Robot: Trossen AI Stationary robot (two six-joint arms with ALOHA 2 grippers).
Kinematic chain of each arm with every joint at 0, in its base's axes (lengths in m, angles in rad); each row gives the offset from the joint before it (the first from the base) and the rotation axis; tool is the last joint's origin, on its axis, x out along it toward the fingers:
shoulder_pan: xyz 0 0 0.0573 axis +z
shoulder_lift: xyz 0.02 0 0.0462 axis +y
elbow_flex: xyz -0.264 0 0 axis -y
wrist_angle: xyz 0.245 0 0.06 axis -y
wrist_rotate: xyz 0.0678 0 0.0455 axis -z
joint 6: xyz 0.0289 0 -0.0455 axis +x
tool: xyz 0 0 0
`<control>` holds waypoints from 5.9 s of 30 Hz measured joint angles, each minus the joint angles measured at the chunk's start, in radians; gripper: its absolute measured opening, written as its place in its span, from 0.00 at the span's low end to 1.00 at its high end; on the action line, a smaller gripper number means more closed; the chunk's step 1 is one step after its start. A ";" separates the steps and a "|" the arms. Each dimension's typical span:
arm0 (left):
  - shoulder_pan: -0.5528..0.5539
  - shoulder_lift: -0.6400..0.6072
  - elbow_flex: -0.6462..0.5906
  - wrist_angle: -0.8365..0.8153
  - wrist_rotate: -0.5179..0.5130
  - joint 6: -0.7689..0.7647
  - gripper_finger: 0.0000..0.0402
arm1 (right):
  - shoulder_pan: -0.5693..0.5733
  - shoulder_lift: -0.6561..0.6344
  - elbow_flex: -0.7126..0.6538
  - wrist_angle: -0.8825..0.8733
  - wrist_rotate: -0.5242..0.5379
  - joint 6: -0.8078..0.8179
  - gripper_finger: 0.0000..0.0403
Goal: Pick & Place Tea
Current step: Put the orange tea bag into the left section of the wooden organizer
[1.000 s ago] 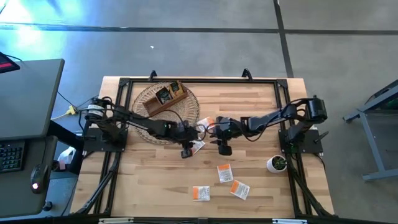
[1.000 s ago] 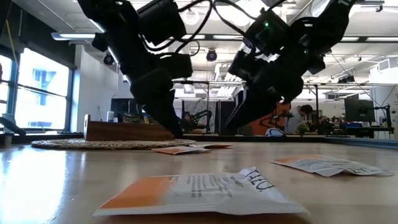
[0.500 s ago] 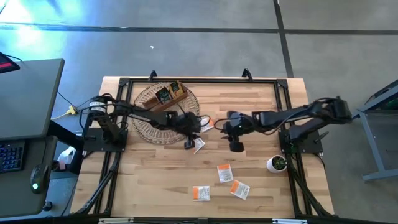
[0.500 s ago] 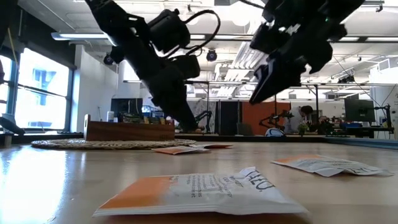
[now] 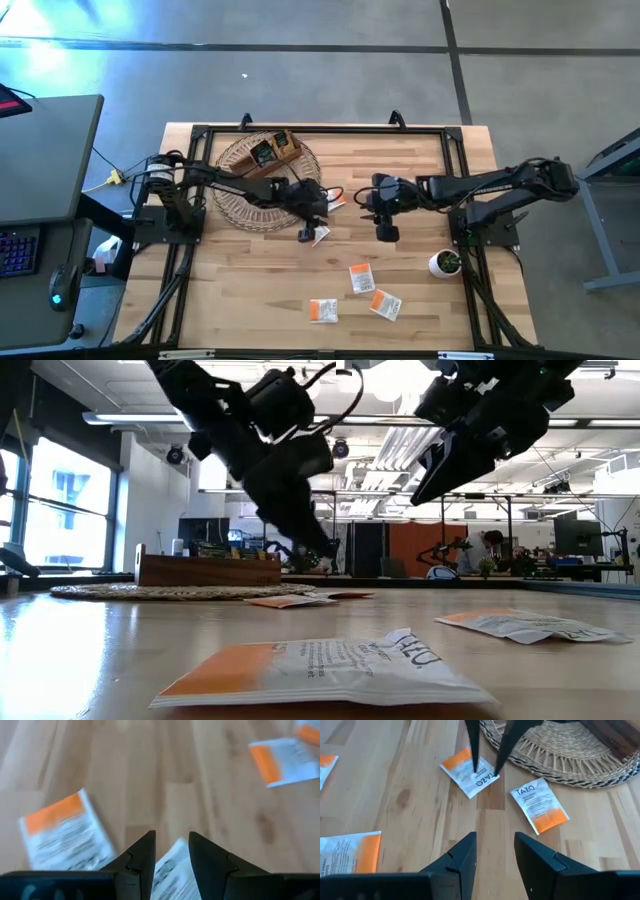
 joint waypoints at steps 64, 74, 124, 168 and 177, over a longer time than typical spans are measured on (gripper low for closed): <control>-0.021 -0.194 0.109 -0.637 -0.628 -0.492 0.00 | 0.000 0.013 -0.003 -0.039 -0.005 0.000 0.32; -0.012 -0.352 0.052 -1.163 -1.078 -1.048 0.00 | 0.000 0.013 -0.003 -0.032 0.003 0.044 0.32; 0.096 -0.324 -0.005 -0.433 -0.614 -0.501 0.26 | 0.000 0.013 -0.003 -0.004 0.003 0.034 0.32; 0.034 0.086 -0.002 -0.049 -0.267 -0.761 0.26 | -0.113 0.578 0.004 0.420 0.022 0.106 0.32; 0.034 0.086 -0.002 0.019 -0.210 -0.780 0.26 | -0.033 0.578 0.003 0.414 0.071 0.158 0.32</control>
